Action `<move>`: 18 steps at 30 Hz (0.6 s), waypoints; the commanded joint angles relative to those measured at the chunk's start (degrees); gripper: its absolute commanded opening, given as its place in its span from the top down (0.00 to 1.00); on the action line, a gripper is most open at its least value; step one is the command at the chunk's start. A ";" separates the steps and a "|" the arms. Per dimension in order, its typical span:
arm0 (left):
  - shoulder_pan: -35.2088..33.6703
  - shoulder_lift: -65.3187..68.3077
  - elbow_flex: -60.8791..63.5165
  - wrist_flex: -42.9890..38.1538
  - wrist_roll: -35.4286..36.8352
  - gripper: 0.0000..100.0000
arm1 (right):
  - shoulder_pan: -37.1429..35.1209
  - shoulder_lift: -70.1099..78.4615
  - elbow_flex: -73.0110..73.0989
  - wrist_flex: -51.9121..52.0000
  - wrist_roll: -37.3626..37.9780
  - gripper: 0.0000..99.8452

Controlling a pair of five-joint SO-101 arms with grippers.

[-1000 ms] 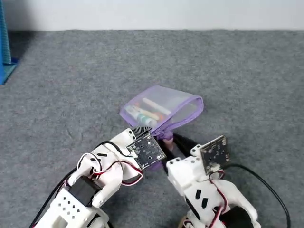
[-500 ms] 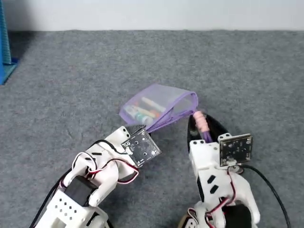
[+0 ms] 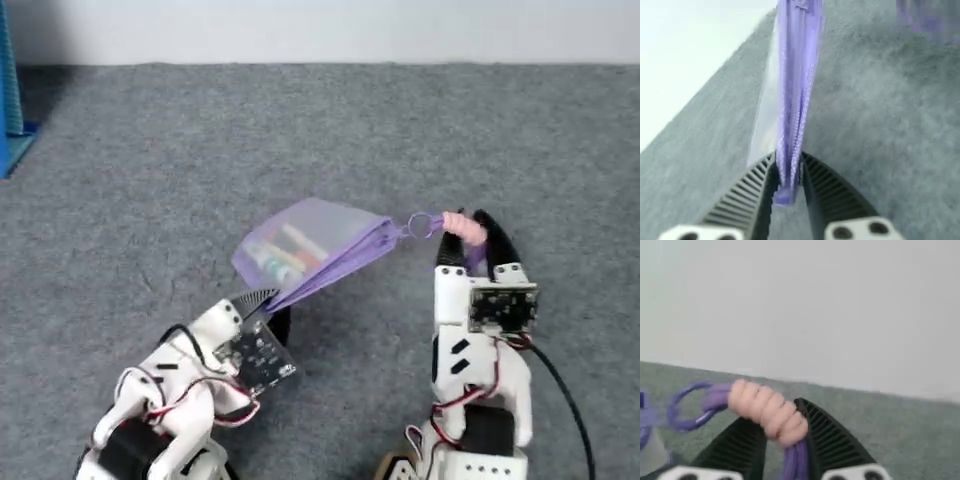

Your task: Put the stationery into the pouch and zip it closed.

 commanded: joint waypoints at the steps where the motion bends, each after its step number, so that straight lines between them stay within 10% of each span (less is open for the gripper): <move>1: -1.32 -3.69 -0.22 2.55 -0.62 0.99 | 2.77 -0.04 -0.79 -2.07 0.53 0.99; 8: -1.76 -3.96 -0.22 2.37 -0.35 0.97 | -0.75 -0.57 -3.52 8.57 0.44 0.95; 18: -11.08 -3.78 -2.86 -0.44 10.90 0.76 | -11.38 -0.57 -20.75 42.24 -1.41 0.55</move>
